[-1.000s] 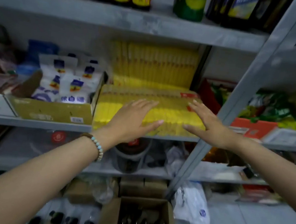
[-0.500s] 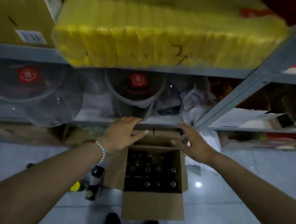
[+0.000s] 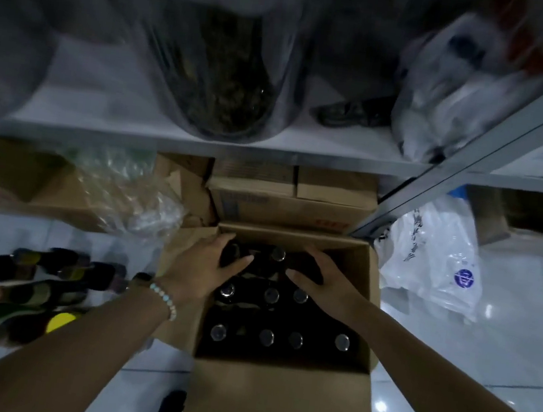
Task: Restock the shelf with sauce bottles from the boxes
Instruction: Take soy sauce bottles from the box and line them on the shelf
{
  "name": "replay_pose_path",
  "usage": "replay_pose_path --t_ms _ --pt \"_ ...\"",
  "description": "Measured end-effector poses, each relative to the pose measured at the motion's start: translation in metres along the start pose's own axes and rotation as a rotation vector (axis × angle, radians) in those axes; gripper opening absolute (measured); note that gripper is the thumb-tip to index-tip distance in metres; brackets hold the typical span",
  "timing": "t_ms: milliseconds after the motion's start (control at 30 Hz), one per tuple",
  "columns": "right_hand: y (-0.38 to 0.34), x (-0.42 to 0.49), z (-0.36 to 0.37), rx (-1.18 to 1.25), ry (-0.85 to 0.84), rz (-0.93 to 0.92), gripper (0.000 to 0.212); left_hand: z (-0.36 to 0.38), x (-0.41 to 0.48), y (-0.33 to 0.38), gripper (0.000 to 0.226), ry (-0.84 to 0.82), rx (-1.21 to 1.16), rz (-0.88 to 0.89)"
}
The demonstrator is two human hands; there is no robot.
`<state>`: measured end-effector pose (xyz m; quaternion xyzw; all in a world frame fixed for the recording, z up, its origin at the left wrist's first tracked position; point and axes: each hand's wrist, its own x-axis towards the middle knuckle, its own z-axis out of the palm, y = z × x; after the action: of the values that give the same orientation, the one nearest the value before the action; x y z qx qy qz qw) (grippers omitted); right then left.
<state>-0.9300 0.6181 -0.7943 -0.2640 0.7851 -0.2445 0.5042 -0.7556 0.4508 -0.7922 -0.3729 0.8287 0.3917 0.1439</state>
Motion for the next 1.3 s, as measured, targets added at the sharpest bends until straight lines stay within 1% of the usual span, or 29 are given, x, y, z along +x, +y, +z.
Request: replay_pose_path --t_ms 67,133,167,267,367,433,533,667,733,833,933,1033,1133,1300 --pt "0.017 0.022 0.010 0.068 -0.028 0.013 0.075 0.020 0.017 -0.013 0.077 -0.016 -0.071 -0.042" --pt "0.032 0.045 0.019 0.129 -0.034 0.040 0.077 0.036 0.033 -0.022 0.078 -0.008 -0.138 -0.044" --pt "0.038 0.055 0.023 0.158 -0.027 0.048 0.075 0.042 0.039 -0.024 0.079 -0.002 -0.178 -0.036" --pt "0.047 0.079 0.033 0.258 -0.023 0.025 0.053 0.062 0.056 -0.035 0.087 -0.007 -0.300 -0.067" --pt "0.053 0.099 0.041 0.272 -0.026 -0.006 0.044 0.078 0.073 -0.044 0.090 -0.009 -0.367 -0.110" --pt "0.058 0.112 0.050 0.287 -0.025 -0.010 0.040 0.087 0.082 -0.047 0.082 0.014 -0.391 -0.121" --pt "0.065 0.125 0.061 0.320 -0.025 -0.025 0.036 0.099 0.093 -0.049 0.062 0.066 -0.373 -0.114" --pt "0.068 0.136 0.064 0.424 -0.017 -0.024 0.030 0.116 0.105 -0.057 0.038 0.193 -0.656 -0.160" --pt "0.069 0.141 0.063 0.449 -0.057 -0.028 0.027 0.122 0.106 -0.054 0.033 0.237 -0.800 -0.166" --pt "0.071 0.144 0.062 0.470 -0.091 -0.046 0.025 0.125 0.109 -0.050 0.026 0.250 -1.022 -0.203" --pt "0.074 0.147 0.062 0.451 -0.088 -0.077 0.021 0.124 0.114 -0.050 0.017 0.233 -1.035 -0.195" --pt "0.073 0.147 0.062 0.424 -0.055 -0.143 0.015 0.122 0.115 -0.048 0.023 0.237 -1.011 -0.169" --pt "0.073 0.144 0.062 0.400 -0.029 -0.197 0.015 0.120 0.116 -0.045 0.026 0.232 -1.007 -0.175" --pt "0.067 0.134 0.053 0.462 0.006 -0.184 0.014 0.115 0.112 -0.040 0.031 0.208 -1.001 -0.209"
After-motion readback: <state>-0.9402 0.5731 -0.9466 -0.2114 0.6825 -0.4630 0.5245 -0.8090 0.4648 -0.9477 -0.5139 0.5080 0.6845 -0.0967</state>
